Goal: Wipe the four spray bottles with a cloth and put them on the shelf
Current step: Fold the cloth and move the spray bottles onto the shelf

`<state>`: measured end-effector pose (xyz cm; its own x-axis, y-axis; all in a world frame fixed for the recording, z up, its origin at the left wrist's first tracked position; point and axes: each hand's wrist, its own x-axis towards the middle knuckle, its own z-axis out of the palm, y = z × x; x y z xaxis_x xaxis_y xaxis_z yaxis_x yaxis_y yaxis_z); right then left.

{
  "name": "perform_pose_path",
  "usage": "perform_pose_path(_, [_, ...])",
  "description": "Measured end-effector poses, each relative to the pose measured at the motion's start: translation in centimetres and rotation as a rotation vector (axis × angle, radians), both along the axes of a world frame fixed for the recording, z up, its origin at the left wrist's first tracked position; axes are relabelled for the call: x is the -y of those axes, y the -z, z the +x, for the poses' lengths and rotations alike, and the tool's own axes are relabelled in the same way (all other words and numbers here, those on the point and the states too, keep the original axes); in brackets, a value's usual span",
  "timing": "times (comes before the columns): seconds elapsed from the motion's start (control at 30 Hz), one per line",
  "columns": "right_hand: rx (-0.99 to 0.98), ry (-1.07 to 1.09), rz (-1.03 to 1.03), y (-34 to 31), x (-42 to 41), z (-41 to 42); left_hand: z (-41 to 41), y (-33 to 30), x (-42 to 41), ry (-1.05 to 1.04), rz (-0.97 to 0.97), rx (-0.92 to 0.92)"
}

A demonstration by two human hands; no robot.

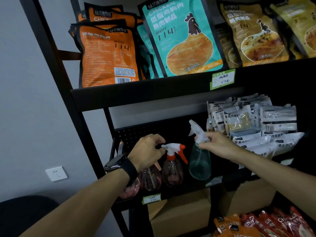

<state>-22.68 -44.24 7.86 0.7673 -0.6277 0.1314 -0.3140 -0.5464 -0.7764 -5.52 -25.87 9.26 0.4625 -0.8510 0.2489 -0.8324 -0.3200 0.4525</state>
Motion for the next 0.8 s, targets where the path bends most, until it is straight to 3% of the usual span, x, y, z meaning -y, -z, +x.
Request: perform_pose_path(0.8, [-0.036,-0.01,0.17,3.7,0.0,2.7,1.5,0.9,-1.3,-0.033,-0.001,-0.016])
